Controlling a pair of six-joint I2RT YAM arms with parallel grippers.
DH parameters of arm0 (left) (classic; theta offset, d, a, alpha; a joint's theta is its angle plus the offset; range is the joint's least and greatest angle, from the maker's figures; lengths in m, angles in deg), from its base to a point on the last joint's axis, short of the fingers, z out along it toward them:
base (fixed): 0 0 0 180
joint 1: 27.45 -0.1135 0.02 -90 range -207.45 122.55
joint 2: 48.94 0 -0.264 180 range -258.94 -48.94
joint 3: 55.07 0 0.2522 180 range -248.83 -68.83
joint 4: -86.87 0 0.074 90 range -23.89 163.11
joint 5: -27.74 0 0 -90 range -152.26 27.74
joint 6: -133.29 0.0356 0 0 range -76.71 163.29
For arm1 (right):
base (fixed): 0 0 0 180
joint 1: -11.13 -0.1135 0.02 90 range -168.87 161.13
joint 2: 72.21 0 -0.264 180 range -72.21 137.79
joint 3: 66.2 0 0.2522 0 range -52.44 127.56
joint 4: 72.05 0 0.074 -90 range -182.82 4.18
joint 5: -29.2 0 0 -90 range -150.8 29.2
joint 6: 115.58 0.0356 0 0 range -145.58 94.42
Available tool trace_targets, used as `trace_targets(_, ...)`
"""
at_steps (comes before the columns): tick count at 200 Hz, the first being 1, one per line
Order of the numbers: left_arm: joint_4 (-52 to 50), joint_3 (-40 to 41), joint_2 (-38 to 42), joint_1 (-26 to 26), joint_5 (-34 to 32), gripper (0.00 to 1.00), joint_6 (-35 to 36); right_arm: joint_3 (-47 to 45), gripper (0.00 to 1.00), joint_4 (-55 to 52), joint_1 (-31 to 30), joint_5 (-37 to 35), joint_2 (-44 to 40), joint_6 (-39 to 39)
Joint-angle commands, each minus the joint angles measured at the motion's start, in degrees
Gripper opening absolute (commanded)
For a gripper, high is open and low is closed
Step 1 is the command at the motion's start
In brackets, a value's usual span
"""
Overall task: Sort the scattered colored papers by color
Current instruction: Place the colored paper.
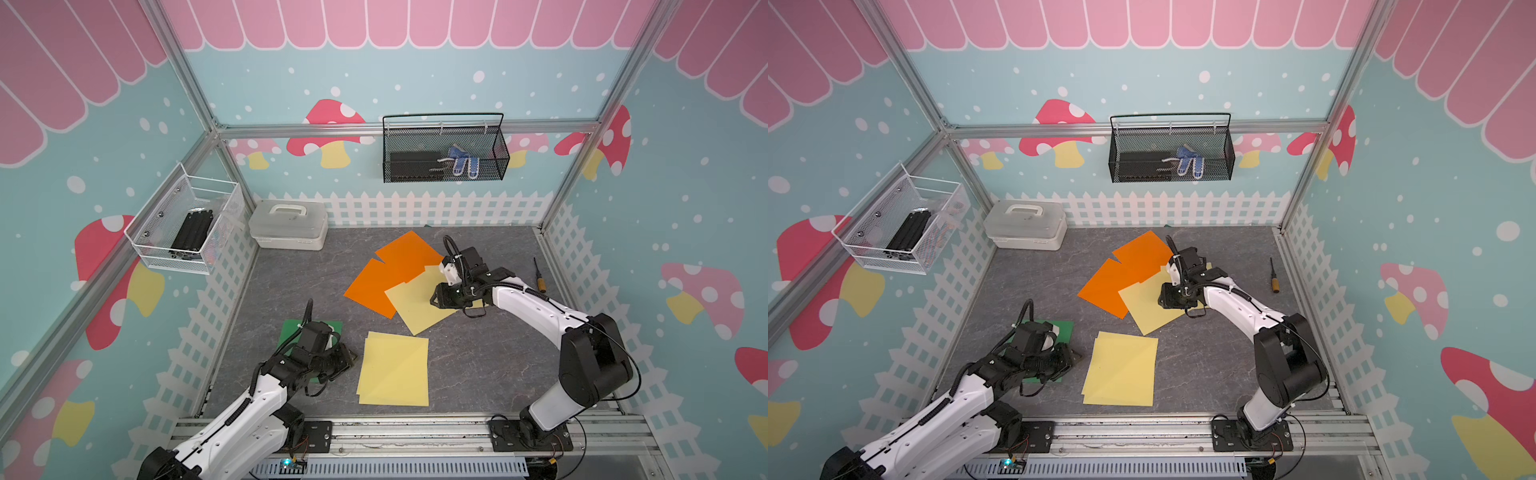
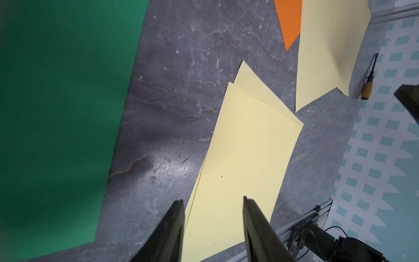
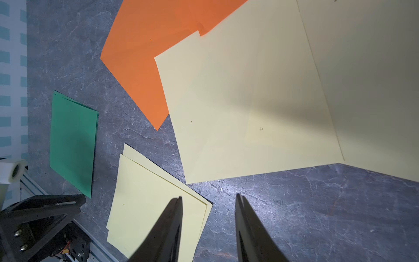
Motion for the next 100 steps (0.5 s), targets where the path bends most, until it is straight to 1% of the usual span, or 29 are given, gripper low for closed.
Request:
trace_targets(1, 0.51, -4.9, -4.33, -0.4, -2.21, 0.45, 3.33, -1.9, 0.41, -0.33, -0.58, 0.0, 0.77, 0.67)
trace_targets(26, 6.24, -9.53, -12.24, -0.49, -0.66, 0.45, 4.08, -1.71, 0.41, -0.28, -0.5, -1.81, 0.72, 0.74)
trace_targets(50, 13.1, -13.3, -20.95, -0.67, 1.13, 0.46, 4.66, 0.79, 0.41, -1.72, 0.3, -4.14, 1.25, 0.44)
trace_targets(59, 14.15, -15.58, -24.4, -1.11, 1.89, 0.46, 5.42, 1.51, 0.4, -1.66, 1.0, -4.01, 1.5, 0.38)
trace_targets(72, 15.63, -19.13, -29.01, -1.45, 2.73, 0.46, 6.01, 3.0, 0.34, -1.8, 1.69, -3.77, 2.92, 0.2)
trace_targets(82, 19.16, -20.93, -32.09, -1.45, 4.01, 0.46, 5.69, 5.03, 0.28, -2.87, 2.03, -3.82, 5.02, -0.06)
trace_targets(85, 20.16, -21.41, -33.1, -2.9, 4.47, 0.47, 5.6, 5.82, 0.27, -3.41, 2.11, -3.83, 5.82, -0.21)
trace_targets(100, 22.64, -24.54, -38.5, -4.7, 5.95, 0.48, 5.22, 9.74, 0.24, -5.26, 2.39, -3.17, 9.7, -1.1)
